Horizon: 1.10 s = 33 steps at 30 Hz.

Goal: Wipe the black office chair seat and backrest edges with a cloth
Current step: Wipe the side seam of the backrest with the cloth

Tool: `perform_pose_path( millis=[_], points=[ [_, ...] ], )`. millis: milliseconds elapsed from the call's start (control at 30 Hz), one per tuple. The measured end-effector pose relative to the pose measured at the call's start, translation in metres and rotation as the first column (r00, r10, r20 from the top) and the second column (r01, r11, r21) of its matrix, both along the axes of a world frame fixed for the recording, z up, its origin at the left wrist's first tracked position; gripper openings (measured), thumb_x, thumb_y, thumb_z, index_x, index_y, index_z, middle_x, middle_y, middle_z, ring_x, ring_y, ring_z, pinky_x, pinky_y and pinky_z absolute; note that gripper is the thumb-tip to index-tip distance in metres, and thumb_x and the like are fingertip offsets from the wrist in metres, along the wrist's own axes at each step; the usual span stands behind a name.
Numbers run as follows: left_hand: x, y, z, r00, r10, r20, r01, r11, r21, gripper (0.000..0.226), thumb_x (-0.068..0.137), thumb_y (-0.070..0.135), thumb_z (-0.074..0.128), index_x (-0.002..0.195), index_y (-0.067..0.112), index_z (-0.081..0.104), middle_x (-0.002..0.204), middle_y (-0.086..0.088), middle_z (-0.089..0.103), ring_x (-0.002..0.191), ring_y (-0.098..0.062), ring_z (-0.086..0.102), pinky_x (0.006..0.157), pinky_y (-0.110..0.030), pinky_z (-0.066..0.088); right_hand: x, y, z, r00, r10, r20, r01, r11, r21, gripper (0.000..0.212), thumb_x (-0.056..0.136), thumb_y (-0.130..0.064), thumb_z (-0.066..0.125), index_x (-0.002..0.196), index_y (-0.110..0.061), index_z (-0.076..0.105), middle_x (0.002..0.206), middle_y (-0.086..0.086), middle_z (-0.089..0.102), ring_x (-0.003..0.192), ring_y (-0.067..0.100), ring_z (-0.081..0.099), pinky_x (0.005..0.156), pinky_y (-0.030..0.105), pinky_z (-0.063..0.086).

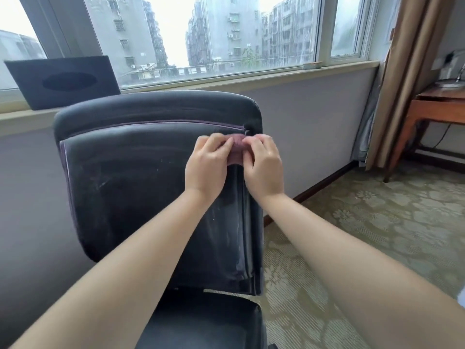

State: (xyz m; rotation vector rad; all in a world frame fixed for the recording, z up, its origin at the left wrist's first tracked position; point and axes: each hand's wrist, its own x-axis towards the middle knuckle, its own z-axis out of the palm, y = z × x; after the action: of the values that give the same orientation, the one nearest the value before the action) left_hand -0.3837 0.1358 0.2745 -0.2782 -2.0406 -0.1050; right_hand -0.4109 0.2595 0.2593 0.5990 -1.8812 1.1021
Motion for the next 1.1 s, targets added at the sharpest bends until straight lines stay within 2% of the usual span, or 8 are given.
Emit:
perform_pose_path(
  millis=[133, 300, 500, 667, 800, 867, 1000, 1100],
  points=[
    [-0.003, 0.0, 0.006, 1.0, -0.02, 0.021, 0.02, 1.0, 0.004, 0.034, 0.088, 0.018, 0.044, 0.103, 0.009, 0.073, 0.099, -0.006, 0.068, 0.08, -0.033, 0.059, 0.064, -0.035, 0.054, -0.004, -0.001, -0.003, 1.0, -0.017, 0.02, 0.018, 1.0, -0.007, 0.021, 0.089, -0.007, 0.056, 0.106, -0.003, 0.067, 0.104, 0.014, 0.062, 0.093, 0.028, 0.059, 0.082, 0.034, 0.051],
    [0.016, -0.009, -0.047, 0.992, -0.1, 0.08, 0.095, 0.993, 0.066, 0.027, 0.089, 0.018, 0.05, 0.097, 0.01, 0.075, 0.092, -0.004, 0.068, 0.071, -0.03, 0.059, 0.063, -0.034, 0.053, 0.01, -0.002, -0.064, 0.999, 0.009, 0.049, -0.012, 0.998, 0.06, 0.026, 0.088, -0.01, 0.051, 0.108, -0.004, 0.067, 0.101, 0.012, 0.062, 0.089, 0.025, 0.06, 0.08, 0.023, 0.045],
    [0.046, -0.007, -0.11, 0.975, -0.1, 0.2, 0.068, 0.985, 0.16, 0.028, 0.088, 0.018, 0.049, 0.092, 0.009, 0.075, 0.082, 0.002, 0.065, 0.065, -0.023, 0.054, 0.052, -0.033, 0.052, 0.037, -0.007, -0.119, 0.981, 0.043, 0.187, -0.062, 0.993, 0.099, 0.03, 0.088, -0.015, 0.04, 0.101, -0.005, 0.065, 0.105, 0.014, 0.059, 0.091, 0.028, 0.058, 0.077, 0.029, 0.049],
    [0.048, -0.001, -0.077, 0.966, -0.17, 0.196, 0.145, 0.98, 0.133, 0.032, 0.088, 0.022, 0.047, 0.089, 0.007, 0.076, 0.078, -0.002, 0.063, 0.064, -0.026, 0.054, 0.05, -0.035, 0.051, 0.036, 0.002, -0.087, 0.988, 0.091, 0.128, -0.099, 0.993, 0.061, 0.022, 0.088, -0.008, 0.042, 0.088, -0.003, 0.064, 0.102, 0.011, 0.058, 0.091, 0.024, 0.057, 0.079, 0.032, 0.052],
    [0.032, 0.009, -0.021, 0.986, -0.151, 0.07, 0.132, 0.967, 0.218, 0.032, 0.088, 0.02, 0.048, 0.092, 0.003, 0.075, 0.085, -0.011, 0.067, 0.074, -0.033, 0.059, 0.064, -0.034, 0.051, 0.015, 0.002, -0.025, 0.996, 0.077, 0.054, -0.074, 0.995, -0.064, 0.016, 0.087, -0.004, 0.048, 0.089, -0.003, 0.064, 0.101, 0.011, 0.059, 0.092, 0.024, 0.057, 0.08, 0.029, 0.049],
    [0.021, 0.009, -0.002, 0.99, -0.105, 0.09, 0.08, 0.968, 0.239, 0.024, 0.088, 0.015, 0.054, 0.097, 0.005, 0.075, 0.094, -0.01, 0.068, 0.083, -0.032, 0.06, 0.072, -0.029, 0.046, 0.008, 0.003, -0.012, 0.996, 0.061, 0.061, -0.057, 0.996, -0.067, 0.015, 0.087, -0.002, 0.054, 0.097, -0.004, 0.066, 0.102, 0.011, 0.06, 0.093, 0.024, 0.059, 0.079, 0.031, 0.051],
    [0.018, 0.005, -0.017, 0.981, -0.104, 0.162, 0.071, 0.978, 0.198, 0.02, 0.083, 0.008, 0.061, 0.097, 0.009, 0.075, 0.096, -0.006, 0.069, 0.085, -0.028, 0.061, 0.075, -0.027, 0.046, 0.016, 0.006, -0.045, 0.991, 0.07, 0.111, -0.065, 0.997, -0.044, 0.019, 0.089, -0.006, 0.058, 0.106, -0.005, 0.066, 0.107, 0.011, 0.061, 0.094, 0.022, 0.06, 0.082, 0.023, 0.048],
    [0.03, 0.001, -0.053, 0.971, -0.128, 0.202, 0.089, 0.977, 0.193, 0.016, 0.079, 0.007, 0.066, 0.091, 0.01, 0.076, 0.089, -0.002, 0.069, 0.077, -0.027, 0.061, 0.068, -0.032, 0.053, 0.027, 0.003, -0.086, 0.982, 0.076, 0.173, -0.068, 0.997, -0.048, 0.021, 0.088, -0.005, 0.057, 0.107, -0.005, 0.065, 0.108, 0.011, 0.061, 0.096, 0.025, 0.06, 0.084, 0.029, 0.05]
  ],
)
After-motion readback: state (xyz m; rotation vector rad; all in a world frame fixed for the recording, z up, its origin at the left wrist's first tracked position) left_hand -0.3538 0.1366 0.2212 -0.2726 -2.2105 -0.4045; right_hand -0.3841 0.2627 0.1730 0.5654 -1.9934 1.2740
